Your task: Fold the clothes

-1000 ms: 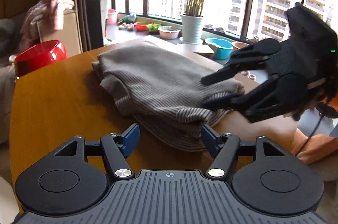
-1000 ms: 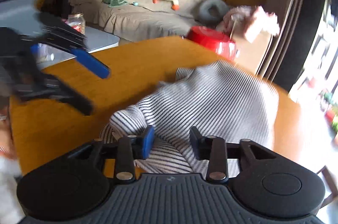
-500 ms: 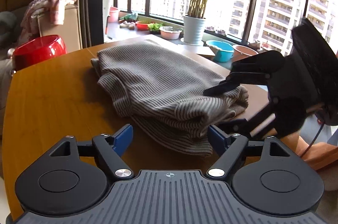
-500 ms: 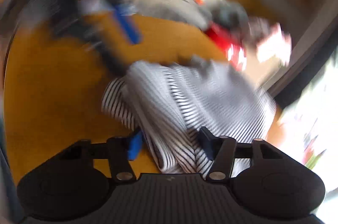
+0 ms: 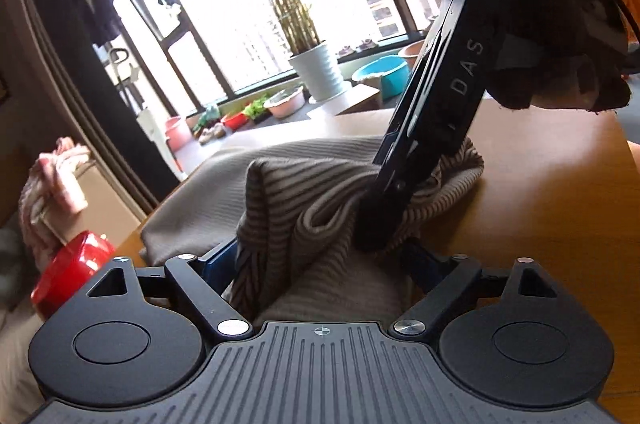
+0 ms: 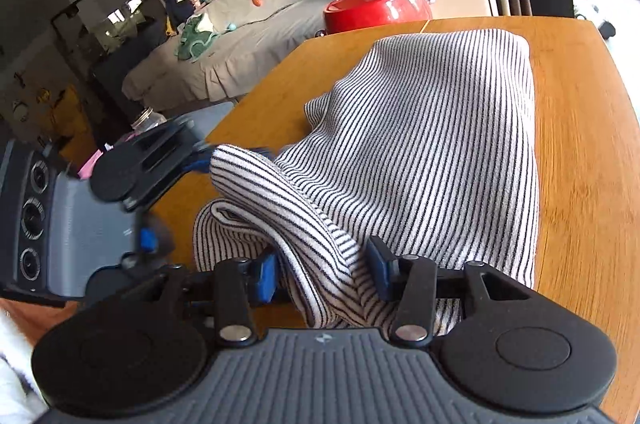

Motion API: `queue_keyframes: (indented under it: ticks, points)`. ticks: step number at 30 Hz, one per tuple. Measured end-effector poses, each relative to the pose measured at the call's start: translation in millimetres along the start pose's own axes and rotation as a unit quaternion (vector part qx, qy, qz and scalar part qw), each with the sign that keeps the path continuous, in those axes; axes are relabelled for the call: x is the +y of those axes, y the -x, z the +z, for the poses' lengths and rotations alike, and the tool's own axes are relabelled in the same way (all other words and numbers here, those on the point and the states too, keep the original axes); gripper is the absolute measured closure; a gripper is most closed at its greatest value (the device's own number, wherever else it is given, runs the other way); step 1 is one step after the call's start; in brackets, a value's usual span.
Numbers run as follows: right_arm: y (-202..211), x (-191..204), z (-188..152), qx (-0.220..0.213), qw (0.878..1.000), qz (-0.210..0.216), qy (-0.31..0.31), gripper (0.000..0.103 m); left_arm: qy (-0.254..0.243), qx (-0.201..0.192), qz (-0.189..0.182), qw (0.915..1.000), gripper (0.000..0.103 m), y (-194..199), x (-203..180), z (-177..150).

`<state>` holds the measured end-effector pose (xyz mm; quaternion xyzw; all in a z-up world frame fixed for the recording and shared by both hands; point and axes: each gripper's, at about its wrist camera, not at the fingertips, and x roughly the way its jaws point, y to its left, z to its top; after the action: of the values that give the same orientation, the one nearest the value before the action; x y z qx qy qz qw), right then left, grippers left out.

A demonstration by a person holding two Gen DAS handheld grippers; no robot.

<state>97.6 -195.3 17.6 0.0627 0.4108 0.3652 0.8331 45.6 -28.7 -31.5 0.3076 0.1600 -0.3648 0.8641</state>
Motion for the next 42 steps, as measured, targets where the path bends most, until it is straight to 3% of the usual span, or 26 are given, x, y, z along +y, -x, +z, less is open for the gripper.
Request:
queue_keyframes:
  ticks: [2,5,6,7,9,11,12,14,16,17,18,21,23,24,27,31,36,39,42]
  points:
    - [9.7,13.6,0.3,-0.004,0.998,-0.03,0.053,0.057,0.024,-0.001,-0.027,0.9993,0.043,-4.9,7.0,0.4]
    - [35.7,44.7,-17.0,-0.035,0.973,-0.113,0.2,0.044,0.117,0.007,-0.091,0.9889,0.051,-8.7,31.5,-5.8]
    - [41.3,54.7,-26.5,-0.047,0.956,-0.144,0.252,0.036,0.162,0.009,-0.109,0.9807,0.051,-9.5,43.4,-9.4]
    - [45.2,67.0,-40.2,-0.053,0.931,-0.179,0.315,0.034,0.21,0.011,-0.125,0.9696,0.051,-10.7,55.5,-13.3]
    - [38.9,82.6,-62.3,-0.05,0.891,-0.218,0.395,0.034,0.297,0.015,-0.151,0.9428,0.052,-15.2,77.2,-20.4]
    - [20.9,91.7,-78.0,-0.05,0.86,-0.243,0.446,0.031,0.36,0.021,-0.169,0.9174,0.052,-20.7,93.9,-27.1]
    - [8.4,93.8,-85.3,-0.057,0.834,-0.266,0.48,0.028,0.376,0.023,-0.173,0.9098,0.052,-22.1,98.4,-29.9]
    - [-18.9,91.2,-97.3,-0.068,0.769,-0.314,0.553,0.027,0.394,0.022,-0.176,0.9017,0.052,-23.2,103.3,-34.2]
    - [-32.8,83.8,-90.4,-0.081,0.763,-0.318,0.556,0.036,0.402,0.024,-0.173,0.8987,0.051,-20.7,106.4,-37.9]
    - [-33.8,80.8,-79.6,-0.073,0.789,-0.303,0.53,0.041,0.402,0.026,-0.17,0.8995,0.05,-18.1,107.6,-38.8]
    - [-31.7,78.5,-67.6,-0.067,0.819,-0.283,0.494,0.054,0.396,0.023,-0.168,0.9024,0.049,-12.3,108.4,-37.5]
    - [-19.9,76.5,-46.2,-0.049,0.877,-0.235,0.416,0.067,0.388,0.0,-0.153,0.9088,0.034,13.3,116.9,-32.8]
    - [-7.9,79.7,-44.9,-0.039,0.896,-0.211,0.389,0.072,0.388,-0.022,-0.139,0.9107,0.021,32.7,125.5,-30.0]
    - [-1.9,81.3,-44.4,-0.034,0.905,-0.198,0.375,0.074,0.39,-0.029,-0.125,0.9121,0.021,38.7,130.6,-28.5]
    - [18.4,95.5,-41.6,-0.025,0.916,-0.174,0.36,0.076,0.4,-0.031,-0.094,0.9112,0.025,34.8,140.0,-25.7]
    - [60.1,114.9,-29.1,-0.037,0.921,-0.154,0.355,0.076,0.415,0.007,-0.093,0.9052,0.041,-1.6,143.1,-29.8]
    - [98.0,112.0,14.4,-0.075,0.92,-0.15,0.355,0.077,0.45,0.044,-0.106,0.8859,0.044,-32.4,152.7,-56.9]
    - [80.5,79.1,51.6,-0.076,0.938,-0.126,0.313,0.078,0.474,0.044,-0.104,0.8734,0.047,-29.6,164.4,-71.7]
    - [51.9,35.9,71.6,-0.054,0.959,-0.09,0.264,0.078,0.474,0.041,-0.086,0.8755,0.047,-14.9,173.1,-78.8]
